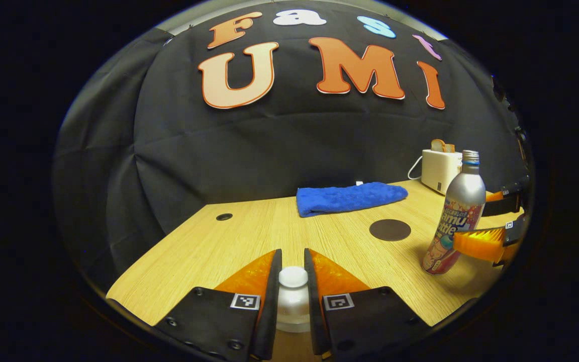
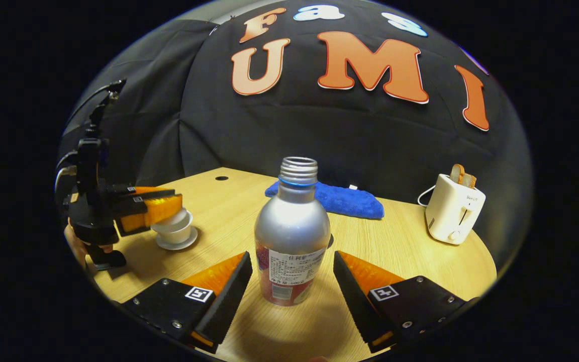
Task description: Open the teacup lid with one hand, grasp the water bottle and pour water into the teacup with the other hand; after pouring, place the water bottle on the coaster and then close the teacup lid.
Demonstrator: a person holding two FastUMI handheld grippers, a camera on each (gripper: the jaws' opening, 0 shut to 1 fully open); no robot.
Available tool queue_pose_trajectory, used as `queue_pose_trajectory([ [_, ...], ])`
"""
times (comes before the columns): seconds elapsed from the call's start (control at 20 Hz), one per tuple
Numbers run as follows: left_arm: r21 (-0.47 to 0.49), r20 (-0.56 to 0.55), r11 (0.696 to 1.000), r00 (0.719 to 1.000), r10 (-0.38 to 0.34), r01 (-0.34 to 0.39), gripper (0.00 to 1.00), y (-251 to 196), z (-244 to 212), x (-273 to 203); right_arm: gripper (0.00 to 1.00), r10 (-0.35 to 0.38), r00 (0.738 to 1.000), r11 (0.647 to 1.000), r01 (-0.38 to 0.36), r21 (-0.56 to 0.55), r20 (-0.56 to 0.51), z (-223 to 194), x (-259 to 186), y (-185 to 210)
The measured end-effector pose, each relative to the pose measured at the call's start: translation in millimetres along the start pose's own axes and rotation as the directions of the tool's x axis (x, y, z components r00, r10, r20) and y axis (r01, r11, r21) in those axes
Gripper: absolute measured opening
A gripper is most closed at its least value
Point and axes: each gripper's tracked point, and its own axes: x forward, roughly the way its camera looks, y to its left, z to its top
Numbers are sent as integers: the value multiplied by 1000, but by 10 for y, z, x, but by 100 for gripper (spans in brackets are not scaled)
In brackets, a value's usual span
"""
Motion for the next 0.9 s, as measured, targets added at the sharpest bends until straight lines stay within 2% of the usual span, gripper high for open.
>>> queue_pose_trajectory([
  [0.15, -3, 19, 1000, 1000, 20, -20, 32, 94, 75, -81, 96, -6, 1000, 1000, 5, -6, -26, -31, 44, 31],
  [0.25, -10, 27, 999, 999, 32, -32, 32, 172, 99, -135, 92, -19, 999, 1000, 19, -15, -51, -71, 65, 38],
  [0.3, -18, 36, 999, 999, 37, -36, 29, 203, 114, -161, 83, -22, 998, 1000, 22, -16, -64, -95, 84, 52],
  [0.35, -23, 40, 999, 998, 42, -41, 32, 244, 121, -194, 86, -26, 997, 1000, 25, -12, -71, -115, 90, 72],
  [0.55, -41, 46, 997, 996, 71, -70, 32, 401, 110, -316, 82, -19, 997, 1000, 20, 21, -78, -126, 136, 122],
  [0.6, -45, 45, 996, 996, 79, -77, 32, 443, 100, -335, 77, -22, 997, 999, 24, 34, -79, -110, 141, 145],
  [0.65, -48, 45, 995, 995, 88, -86, 32, 495, 78, -351, 80, -19, 997, 999, 22, 38, -80, -101, 156, 172],
  [0.85, -71, 43, 992, 993, 112, -108, 31, 671, 28, -389, 77, -32, 997, 999, 32, -1, -67, 55, 130, 154],
  [0.9, -76, 35, 991, 993, 109, -106, 31, 702, 16, -398, 72, -43, 997, 999, 42, -25, -61, 116, 123, 135],
])
